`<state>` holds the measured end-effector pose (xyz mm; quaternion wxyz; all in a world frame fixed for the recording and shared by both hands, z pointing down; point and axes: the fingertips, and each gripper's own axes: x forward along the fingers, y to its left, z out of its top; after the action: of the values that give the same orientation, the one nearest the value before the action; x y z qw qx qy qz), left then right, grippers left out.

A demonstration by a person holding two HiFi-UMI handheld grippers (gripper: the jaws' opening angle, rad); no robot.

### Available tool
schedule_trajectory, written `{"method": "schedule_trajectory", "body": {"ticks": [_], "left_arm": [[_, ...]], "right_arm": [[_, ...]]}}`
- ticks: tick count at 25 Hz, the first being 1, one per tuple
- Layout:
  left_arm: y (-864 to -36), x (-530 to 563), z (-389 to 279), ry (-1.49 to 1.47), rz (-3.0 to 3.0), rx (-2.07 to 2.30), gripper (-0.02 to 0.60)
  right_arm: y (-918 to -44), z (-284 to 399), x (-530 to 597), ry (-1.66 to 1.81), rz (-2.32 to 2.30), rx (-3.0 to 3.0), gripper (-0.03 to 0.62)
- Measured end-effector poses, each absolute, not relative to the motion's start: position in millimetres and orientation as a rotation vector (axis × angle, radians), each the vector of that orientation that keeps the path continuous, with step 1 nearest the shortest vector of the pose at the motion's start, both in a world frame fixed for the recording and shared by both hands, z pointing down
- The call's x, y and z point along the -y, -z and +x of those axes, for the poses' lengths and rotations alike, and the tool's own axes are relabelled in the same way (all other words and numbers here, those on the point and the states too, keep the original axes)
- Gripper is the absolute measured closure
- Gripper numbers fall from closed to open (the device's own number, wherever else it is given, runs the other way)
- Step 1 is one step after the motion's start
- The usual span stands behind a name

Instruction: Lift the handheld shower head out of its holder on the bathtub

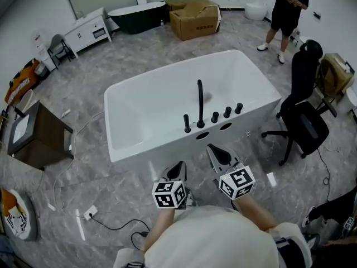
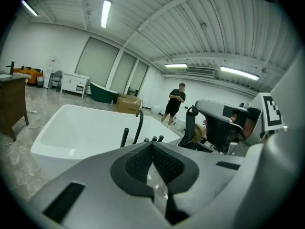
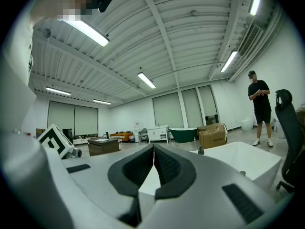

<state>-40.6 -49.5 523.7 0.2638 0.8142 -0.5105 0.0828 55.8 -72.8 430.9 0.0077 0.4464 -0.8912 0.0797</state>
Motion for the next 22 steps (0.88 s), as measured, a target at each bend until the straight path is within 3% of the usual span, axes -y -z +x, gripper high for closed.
{"method": "schedule_trajectory", "body": {"ticks": [22], "left_arm": [[-534.3, 185.5, -97.0, -0.282, 2.253, 1.284, 0.561]], "right_arm": [[-457.2, 17.1, 201.2, -0.276, 1.565, 2.663, 0.574]]}}
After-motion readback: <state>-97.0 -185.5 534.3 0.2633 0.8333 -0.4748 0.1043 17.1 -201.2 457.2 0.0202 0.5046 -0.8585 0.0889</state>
